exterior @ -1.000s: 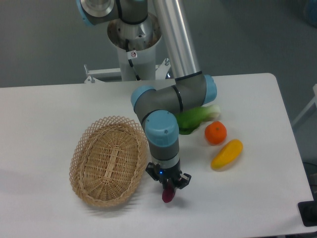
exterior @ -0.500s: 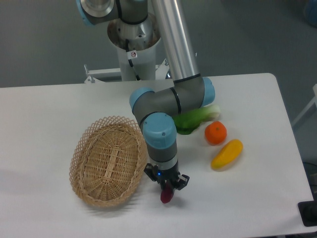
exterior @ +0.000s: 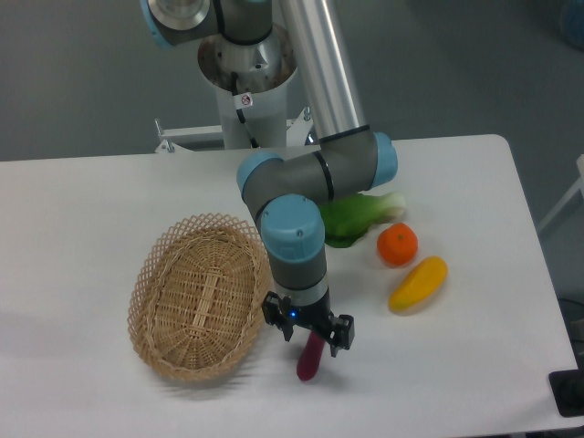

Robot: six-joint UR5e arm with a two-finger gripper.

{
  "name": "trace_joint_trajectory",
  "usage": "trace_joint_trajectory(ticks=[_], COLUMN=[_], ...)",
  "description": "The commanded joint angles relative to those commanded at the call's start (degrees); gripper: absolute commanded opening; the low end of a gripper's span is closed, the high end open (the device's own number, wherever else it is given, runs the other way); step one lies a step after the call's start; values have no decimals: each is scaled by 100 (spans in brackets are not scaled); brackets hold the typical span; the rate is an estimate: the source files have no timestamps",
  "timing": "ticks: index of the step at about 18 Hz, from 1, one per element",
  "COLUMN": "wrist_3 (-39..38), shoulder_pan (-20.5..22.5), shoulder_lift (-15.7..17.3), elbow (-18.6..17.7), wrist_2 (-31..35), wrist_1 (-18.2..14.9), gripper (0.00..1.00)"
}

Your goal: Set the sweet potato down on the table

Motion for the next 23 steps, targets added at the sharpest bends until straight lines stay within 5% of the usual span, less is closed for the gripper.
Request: trace_joint_trajectory(ticks=[7, 12, 17, 23], wrist_3=[403, 1711, 3134, 4315], shoulder_pan=[535, 1133, 1678, 2127], shoulder_lift=[491, 1089, 1344, 1679], elbow=[422, 588, 984, 984], wrist_2=[0, -35, -9, -17], wrist_1=[-227, -1483, -2959, -3375], gripper=[100, 100, 100, 100])
